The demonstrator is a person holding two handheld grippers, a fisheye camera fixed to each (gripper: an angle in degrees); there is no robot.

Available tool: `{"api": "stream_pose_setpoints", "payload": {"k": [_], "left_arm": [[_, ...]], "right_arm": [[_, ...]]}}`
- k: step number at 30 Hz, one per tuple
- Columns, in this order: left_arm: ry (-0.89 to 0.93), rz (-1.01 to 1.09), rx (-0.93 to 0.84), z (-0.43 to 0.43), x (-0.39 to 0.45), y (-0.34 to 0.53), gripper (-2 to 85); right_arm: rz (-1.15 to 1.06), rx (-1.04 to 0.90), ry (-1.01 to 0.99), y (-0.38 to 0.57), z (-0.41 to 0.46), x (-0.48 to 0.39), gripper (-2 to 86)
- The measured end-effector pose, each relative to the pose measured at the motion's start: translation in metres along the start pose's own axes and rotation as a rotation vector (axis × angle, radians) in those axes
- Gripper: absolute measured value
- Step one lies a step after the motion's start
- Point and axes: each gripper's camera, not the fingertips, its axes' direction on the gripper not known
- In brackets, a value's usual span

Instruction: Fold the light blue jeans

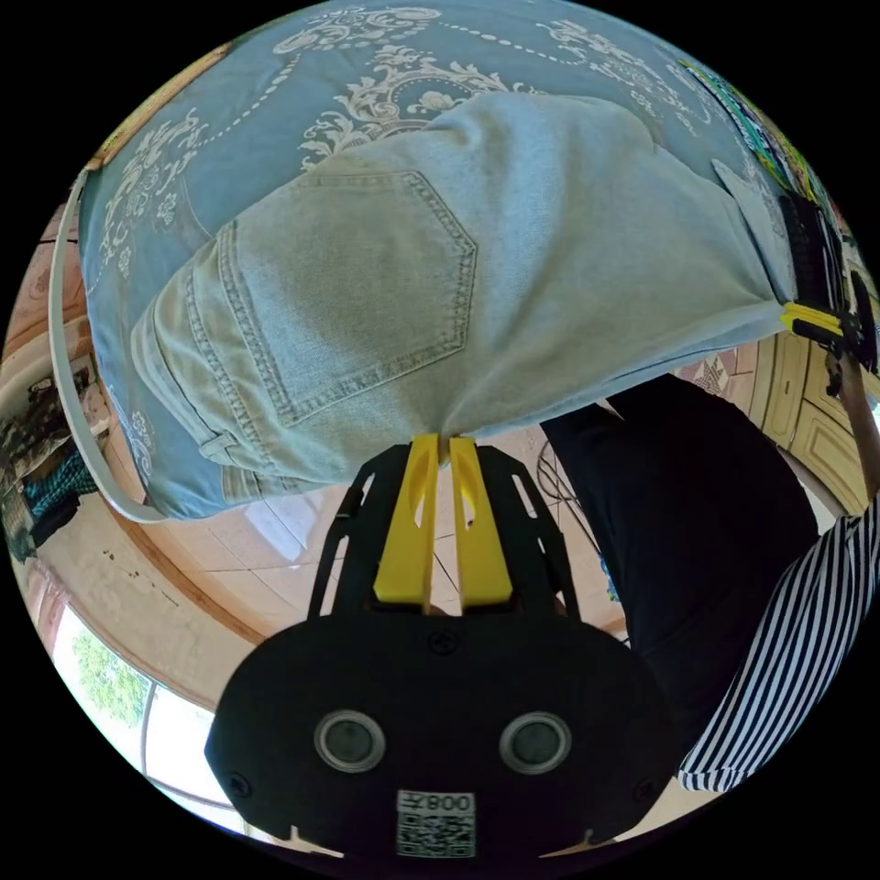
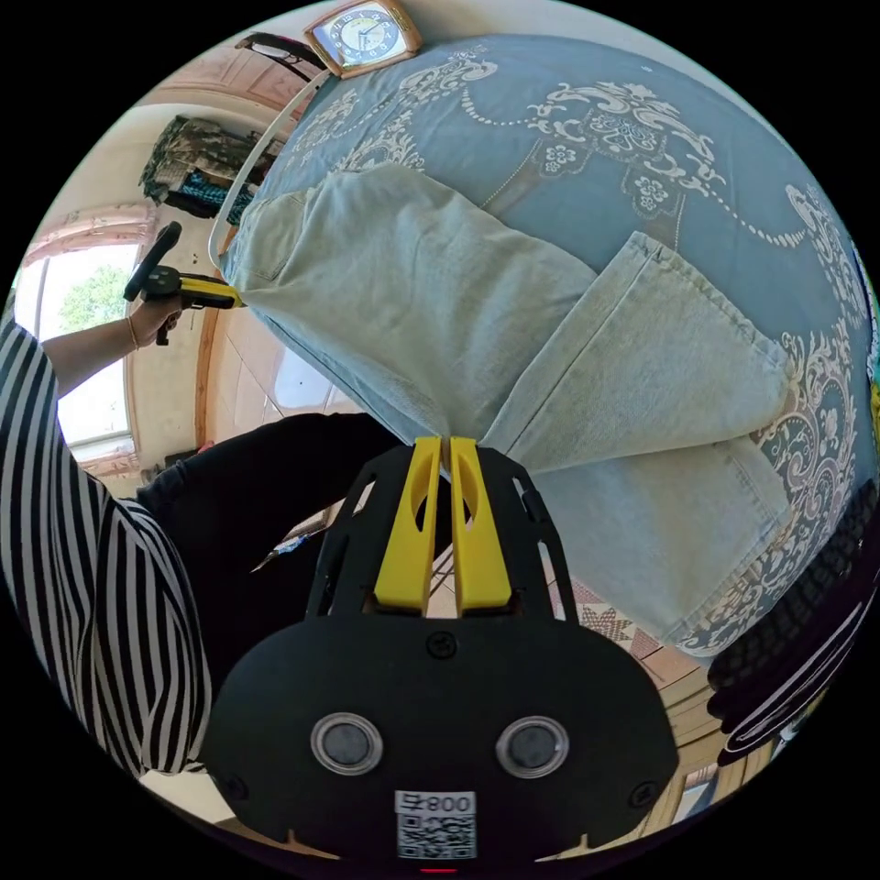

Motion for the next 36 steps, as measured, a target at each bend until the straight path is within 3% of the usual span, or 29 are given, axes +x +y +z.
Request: {"api": "stream_pose_setpoints", "payload": {"k": [14, 22, 31, 36], "left_arm": [[-0.099, 0.055, -0.203, 0.073, 0.058, -0.07, 2.3], [-0.142, 0.135, -0.135, 0.054, 0.108, -0.089, 1.9], [0.248, 0.434, 0.191, 0.037, 0.215, -0.219, 3.0], [0.507, 0.546, 0.241, 0.052, 0.279, -0.311, 4.7]], "right_arm": [[0.047, 0.092, 0.062, 0.11, 0.031, 0.004, 2.5], [0.127, 0.201, -0.034, 0.177, 0.02, 0.018, 3.5], [0.27, 0.324, -0.207, 0.261, -0.021, 0.033, 5.4], [0.376, 0.417, -0.136, 0.305, -0.066, 0.042, 5.4]]}}
